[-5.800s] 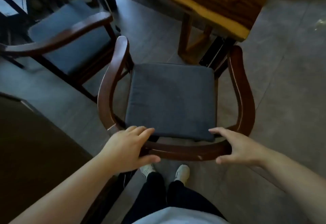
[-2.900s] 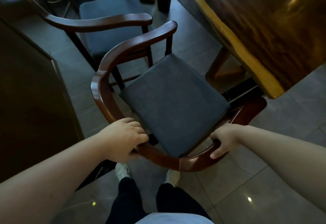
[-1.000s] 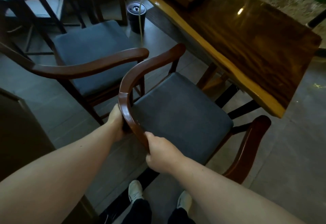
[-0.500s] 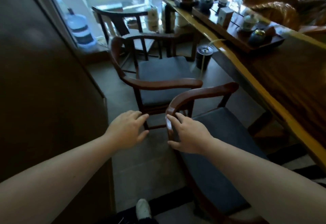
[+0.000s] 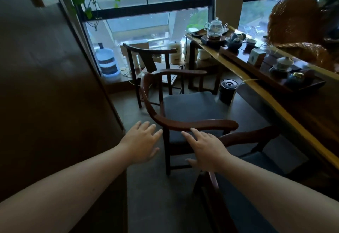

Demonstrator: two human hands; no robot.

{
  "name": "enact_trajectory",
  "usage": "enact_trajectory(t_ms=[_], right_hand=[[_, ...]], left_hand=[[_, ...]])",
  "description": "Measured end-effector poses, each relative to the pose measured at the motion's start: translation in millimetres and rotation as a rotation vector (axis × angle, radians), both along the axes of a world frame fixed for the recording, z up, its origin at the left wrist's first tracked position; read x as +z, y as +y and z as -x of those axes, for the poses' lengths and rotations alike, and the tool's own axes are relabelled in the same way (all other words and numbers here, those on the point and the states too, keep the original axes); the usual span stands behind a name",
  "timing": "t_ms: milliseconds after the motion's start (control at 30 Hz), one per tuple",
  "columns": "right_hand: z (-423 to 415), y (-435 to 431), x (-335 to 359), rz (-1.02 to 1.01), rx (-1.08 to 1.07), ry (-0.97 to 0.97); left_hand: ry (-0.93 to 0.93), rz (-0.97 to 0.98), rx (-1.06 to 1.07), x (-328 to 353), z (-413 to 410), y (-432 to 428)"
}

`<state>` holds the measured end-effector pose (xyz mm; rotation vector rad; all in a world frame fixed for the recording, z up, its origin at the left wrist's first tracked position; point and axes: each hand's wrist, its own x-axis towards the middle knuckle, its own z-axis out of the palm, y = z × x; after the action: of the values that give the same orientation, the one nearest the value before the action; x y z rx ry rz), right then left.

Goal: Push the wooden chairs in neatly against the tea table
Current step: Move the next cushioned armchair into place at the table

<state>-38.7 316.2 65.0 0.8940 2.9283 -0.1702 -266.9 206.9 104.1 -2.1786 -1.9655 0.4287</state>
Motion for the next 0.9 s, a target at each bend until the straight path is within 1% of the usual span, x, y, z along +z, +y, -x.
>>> enact_trajectory(t_ms=[167, 333, 600, 700, 900], right_hand=[[31, 16, -5, -0.066, -0.04, 0.0], [48, 35, -21, -0.035, -0.089, -0.063], [100, 107, -53, 0.015, -0.085, -0.101], [127, 142, -70, 0.066, -0.072, -0.112], [182, 198, -105, 0.246, -0.046, -0.15]], left_hand=[[0.001, 0.044, -0.038, -3, 42, 32], [-0.015, 0.053, -0.075, -15, 70, 58], [-0.023, 0.068, -0.088, -30, 108, 125], [0.009, 0.078, -0.085, -32, 129, 155], [0.023, 0.143, -0.078, -41, 171, 211]])
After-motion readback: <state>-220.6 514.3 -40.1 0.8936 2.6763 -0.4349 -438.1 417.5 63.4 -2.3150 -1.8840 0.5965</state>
